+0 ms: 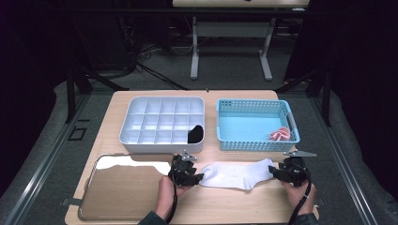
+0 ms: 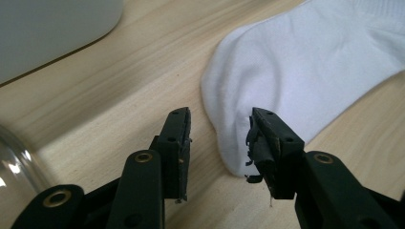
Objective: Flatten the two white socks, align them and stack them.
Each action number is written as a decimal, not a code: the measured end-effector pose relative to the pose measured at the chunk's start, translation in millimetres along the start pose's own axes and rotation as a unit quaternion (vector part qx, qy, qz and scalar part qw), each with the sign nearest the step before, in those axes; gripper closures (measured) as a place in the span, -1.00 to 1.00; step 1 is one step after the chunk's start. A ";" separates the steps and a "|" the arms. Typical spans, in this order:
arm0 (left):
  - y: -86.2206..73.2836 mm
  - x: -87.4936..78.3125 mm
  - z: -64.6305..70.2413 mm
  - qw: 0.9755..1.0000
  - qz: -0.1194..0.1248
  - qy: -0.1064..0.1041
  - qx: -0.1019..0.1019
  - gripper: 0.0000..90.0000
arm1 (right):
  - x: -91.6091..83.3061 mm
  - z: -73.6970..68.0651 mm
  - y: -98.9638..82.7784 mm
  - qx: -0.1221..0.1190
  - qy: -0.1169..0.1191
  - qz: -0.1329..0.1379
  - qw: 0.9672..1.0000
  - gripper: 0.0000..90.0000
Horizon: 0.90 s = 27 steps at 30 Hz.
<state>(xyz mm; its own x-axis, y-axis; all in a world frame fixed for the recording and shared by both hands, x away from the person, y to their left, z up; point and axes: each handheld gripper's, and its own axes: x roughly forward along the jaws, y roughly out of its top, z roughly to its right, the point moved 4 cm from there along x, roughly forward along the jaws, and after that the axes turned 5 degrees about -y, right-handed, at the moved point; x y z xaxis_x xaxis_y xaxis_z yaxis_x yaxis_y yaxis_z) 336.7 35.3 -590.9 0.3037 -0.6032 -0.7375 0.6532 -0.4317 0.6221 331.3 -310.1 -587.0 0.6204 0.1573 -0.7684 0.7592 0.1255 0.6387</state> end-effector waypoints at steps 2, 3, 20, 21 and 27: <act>0.0 2.4 0.4 1.000 0.000 -0.002 -0.001 0.30 | 0.5 2.4 -2.9 0.004 -0.002 -0.004 1.000 0.14; -0.2 3.3 0.7 1.000 -0.002 -0.007 -0.003 0.31 | 0.6 3.5 -4.4 0.005 0.001 -0.009 1.000 0.13; -4.1 9.1 4.0 1.000 -0.013 -0.007 0.003 0.71 | 5.7 2.0 -7.6 0.003 0.027 -0.030 0.999 0.48; -4.3 9.0 4.1 1.000 -0.014 -0.007 0.004 0.73 | 5.6 2.2 -7.4 0.006 0.030 -0.033 0.999 0.52; -4.6 9.7 5.1 1.000 -0.013 -0.003 0.008 0.82 | 6.1 1.9 -6.8 0.009 0.037 -0.037 0.999 0.66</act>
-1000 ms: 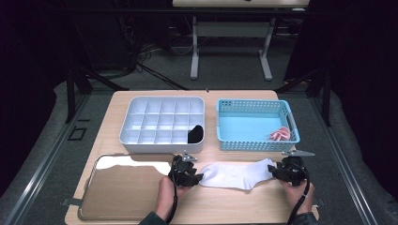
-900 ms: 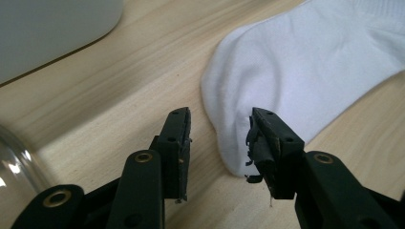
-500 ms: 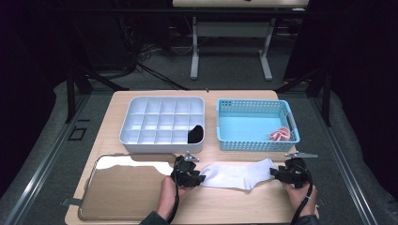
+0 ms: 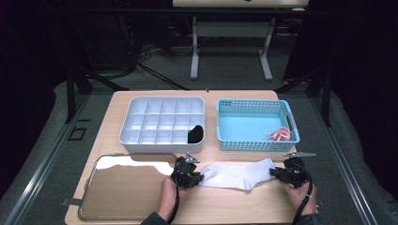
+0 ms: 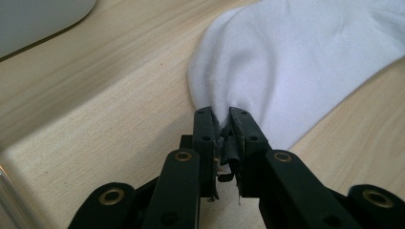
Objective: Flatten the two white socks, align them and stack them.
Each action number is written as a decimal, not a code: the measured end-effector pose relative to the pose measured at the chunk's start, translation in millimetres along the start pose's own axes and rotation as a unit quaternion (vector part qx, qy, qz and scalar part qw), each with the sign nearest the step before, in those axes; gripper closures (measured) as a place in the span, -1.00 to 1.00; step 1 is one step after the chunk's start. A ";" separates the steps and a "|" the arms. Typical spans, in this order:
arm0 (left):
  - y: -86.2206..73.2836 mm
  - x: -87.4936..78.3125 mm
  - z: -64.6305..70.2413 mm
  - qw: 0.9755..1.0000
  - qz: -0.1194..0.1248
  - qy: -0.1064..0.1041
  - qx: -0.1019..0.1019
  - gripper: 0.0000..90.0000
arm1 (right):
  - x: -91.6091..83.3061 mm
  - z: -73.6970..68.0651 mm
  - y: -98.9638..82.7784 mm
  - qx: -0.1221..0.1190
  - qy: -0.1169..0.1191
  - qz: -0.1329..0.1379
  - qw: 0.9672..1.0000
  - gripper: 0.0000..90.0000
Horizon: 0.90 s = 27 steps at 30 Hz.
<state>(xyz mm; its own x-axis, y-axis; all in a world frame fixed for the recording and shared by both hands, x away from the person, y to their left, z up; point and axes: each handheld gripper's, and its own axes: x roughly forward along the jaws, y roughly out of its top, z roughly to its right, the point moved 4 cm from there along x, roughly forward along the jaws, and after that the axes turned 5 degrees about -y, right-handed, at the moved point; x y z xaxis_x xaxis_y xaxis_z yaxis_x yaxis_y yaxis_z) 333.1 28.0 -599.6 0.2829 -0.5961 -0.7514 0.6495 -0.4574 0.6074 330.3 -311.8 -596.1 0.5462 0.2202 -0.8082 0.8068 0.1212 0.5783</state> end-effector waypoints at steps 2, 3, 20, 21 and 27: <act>-0.2 0.1 0.0 1.000 0.001 0.000 0.000 0.84 | -0.2 -0.3 -0.5 0.000 0.004 0.000 1.000 0.69; -0.4 -0.4 -0.4 1.000 -0.001 0.001 0.002 0.84 | -0.3 -0.4 -0.9 0.001 0.002 0.001 1.000 0.71; -0.7 0.0 1.6 1.000 0.002 -0.006 0.003 0.90 | -19.6 0.3 0.0 0.011 0.033 0.025 0.999 0.76; -0.7 0.2 1.7 1.000 0.003 -0.007 0.003 0.90 | -22.2 -0.6 0.9 0.011 0.033 0.028 0.999 0.76; -0.9 0.1 2.1 1.000 0.004 -0.005 0.004 0.90 | -29.0 -4.5 4.3 0.003 0.031 0.034 0.999 0.76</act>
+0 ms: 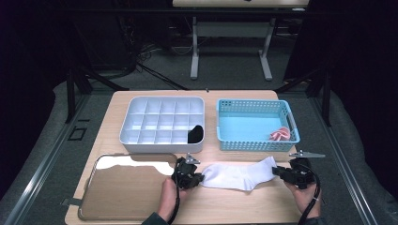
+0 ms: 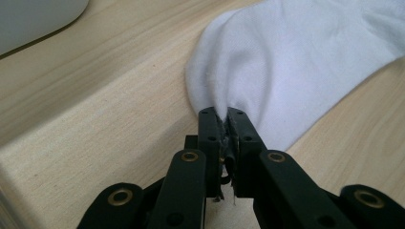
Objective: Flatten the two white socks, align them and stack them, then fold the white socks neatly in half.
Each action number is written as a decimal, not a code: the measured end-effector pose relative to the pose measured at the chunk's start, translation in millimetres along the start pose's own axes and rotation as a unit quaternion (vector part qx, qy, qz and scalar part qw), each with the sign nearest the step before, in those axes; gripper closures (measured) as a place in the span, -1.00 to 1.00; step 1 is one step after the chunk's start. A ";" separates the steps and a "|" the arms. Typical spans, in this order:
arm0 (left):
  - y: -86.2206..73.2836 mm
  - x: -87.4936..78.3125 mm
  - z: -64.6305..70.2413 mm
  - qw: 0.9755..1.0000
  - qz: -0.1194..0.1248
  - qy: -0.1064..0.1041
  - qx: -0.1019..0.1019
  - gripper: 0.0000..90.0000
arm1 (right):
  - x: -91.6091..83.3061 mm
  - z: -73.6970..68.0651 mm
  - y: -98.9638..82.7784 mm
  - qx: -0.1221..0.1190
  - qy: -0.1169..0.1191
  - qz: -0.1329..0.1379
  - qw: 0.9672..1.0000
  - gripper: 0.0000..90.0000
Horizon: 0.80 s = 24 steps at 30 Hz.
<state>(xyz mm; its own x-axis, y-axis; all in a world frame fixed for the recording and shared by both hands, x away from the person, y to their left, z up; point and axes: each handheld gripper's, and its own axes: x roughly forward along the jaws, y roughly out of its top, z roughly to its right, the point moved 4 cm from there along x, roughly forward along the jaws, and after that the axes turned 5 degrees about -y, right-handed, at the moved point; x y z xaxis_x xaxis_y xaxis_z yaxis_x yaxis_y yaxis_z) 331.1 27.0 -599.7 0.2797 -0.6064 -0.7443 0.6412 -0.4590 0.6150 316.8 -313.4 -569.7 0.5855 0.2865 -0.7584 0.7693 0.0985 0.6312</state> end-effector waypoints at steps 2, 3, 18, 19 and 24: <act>0.0 -0.2 -0.2 1.000 0.000 0.000 0.000 0.90 | -0.8 -0.6 0.6 -0.002 0.001 0.002 1.000 0.76; 0.2 -0.2 -0.1 1.000 0.000 0.000 0.000 0.90 | -2.6 -2.3 1.2 -0.002 0.001 0.002 1.000 0.76; 1.1 1.5 2.0 1.000 0.003 -0.001 -0.001 0.90 | -15.2 -20.6 9.4 -0.030 0.015 0.017 0.999 0.76; 1.0 1.6 2.1 1.000 0.003 -0.001 0.000 0.90 | -15.5 -22.5 10.0 -0.032 0.017 0.017 0.999 0.76; 0.7 1.5 2.1 1.000 0.003 -0.001 0.001 0.90 | -17.1 -32.9 13.1 -0.043 0.028 0.019 0.999 0.76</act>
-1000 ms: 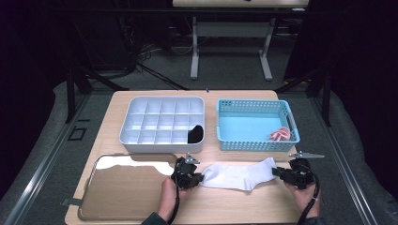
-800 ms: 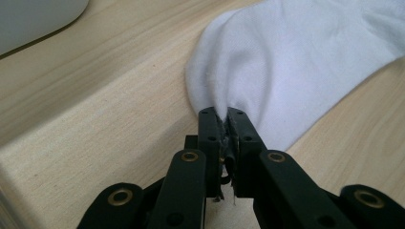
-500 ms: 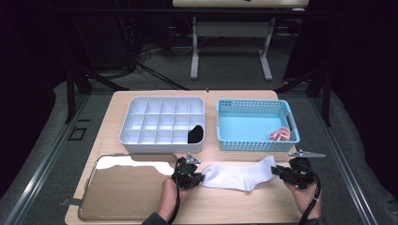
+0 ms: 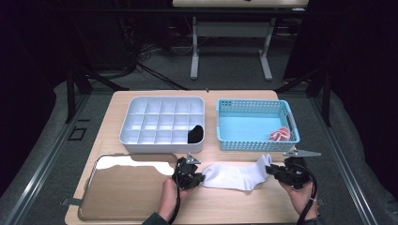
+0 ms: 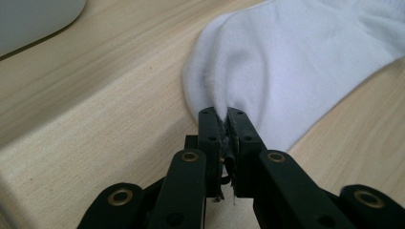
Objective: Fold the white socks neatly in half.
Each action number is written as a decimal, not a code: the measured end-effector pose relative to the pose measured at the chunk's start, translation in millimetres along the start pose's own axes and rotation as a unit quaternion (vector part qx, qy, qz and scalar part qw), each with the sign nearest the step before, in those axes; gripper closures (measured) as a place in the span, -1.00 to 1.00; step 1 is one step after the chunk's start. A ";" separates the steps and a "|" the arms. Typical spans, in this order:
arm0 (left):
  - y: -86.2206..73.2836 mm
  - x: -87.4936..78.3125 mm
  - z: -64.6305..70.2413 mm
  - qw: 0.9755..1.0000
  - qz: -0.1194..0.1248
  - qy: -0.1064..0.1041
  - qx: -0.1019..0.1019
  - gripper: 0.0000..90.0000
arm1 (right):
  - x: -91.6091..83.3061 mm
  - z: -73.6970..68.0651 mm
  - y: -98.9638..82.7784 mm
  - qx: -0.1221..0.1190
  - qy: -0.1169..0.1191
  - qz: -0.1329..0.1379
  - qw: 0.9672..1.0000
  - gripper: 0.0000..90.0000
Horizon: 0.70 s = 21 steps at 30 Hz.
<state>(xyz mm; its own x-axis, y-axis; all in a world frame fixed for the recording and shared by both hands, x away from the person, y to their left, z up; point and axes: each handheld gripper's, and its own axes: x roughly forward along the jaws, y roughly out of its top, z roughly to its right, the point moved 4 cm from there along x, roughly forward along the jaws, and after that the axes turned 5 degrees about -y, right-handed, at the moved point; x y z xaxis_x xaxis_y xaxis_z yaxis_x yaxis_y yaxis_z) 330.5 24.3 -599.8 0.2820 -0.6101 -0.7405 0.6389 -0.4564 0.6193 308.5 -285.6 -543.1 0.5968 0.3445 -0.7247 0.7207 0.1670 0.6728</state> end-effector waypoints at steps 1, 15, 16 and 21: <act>-0.1 -0.1 0.1 1.000 0.000 0.000 0.000 0.90 | -0.2 -2.3 0.9 -0.003 0.002 0.000 1.000 0.76; 0.6 0.8 0.3 1.000 0.004 -0.001 -0.001 0.90 | 4.2 -42.9 12.9 -0.037 0.059 0.004 0.998 0.76; 0.5 0.9 0.5 1.000 0.003 -0.002 -0.001 0.90 | 6.0 -46.8 13.6 -0.038 0.064 0.002 0.997 0.75; 0.3 0.8 0.7 1.000 0.003 -0.003 -0.001 0.90 | 14.5 -59.4 15.9 -0.051 0.078 -0.007 0.996 0.75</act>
<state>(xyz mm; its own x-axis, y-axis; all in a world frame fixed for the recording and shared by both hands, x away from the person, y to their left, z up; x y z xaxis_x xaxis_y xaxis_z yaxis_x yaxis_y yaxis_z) 330.4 23.2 -600.0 0.2819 -0.6164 -0.7352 0.6391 -0.4509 0.6231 307.7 -223.1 -534.1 0.5185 0.4798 -0.7078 0.6846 0.2629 0.6798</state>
